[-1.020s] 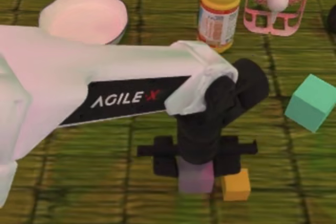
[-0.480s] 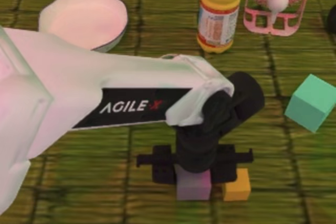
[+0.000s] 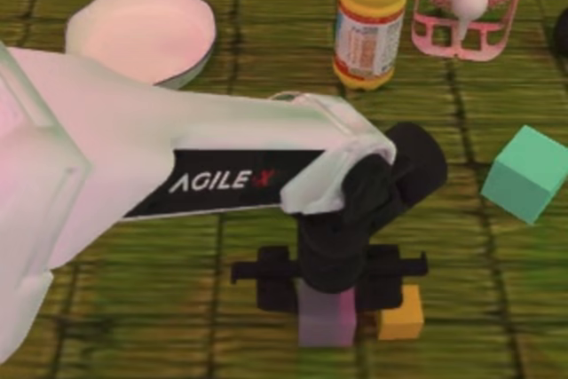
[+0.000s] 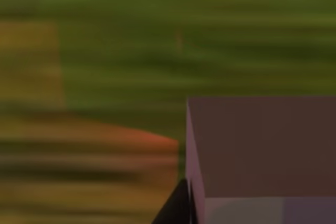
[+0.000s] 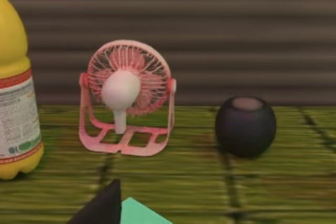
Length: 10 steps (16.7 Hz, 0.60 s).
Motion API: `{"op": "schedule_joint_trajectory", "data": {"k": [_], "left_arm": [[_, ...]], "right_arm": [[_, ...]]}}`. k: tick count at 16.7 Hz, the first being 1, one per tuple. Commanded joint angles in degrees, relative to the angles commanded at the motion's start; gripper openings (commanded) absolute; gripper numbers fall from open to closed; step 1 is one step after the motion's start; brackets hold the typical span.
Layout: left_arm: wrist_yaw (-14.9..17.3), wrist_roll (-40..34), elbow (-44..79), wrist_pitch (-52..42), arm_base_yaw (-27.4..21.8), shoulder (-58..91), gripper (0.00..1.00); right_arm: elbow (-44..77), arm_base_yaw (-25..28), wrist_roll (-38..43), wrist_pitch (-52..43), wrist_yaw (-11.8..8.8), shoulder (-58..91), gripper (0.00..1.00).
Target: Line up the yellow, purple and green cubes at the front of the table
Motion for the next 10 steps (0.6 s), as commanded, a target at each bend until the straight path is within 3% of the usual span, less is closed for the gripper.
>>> {"op": "schedule_joint_trajectory", "data": {"k": [3,10], "left_arm": [[0.0,0.0,0.0,0.0,0.0,0.0,0.98],[0.0,0.0,0.0,0.0,0.0,0.0,1.0]], "right_arm": [[0.0,0.0,0.0,0.0,0.0,0.0,1.0],[0.0,0.0,0.0,0.0,0.0,0.0,1.0]]}}
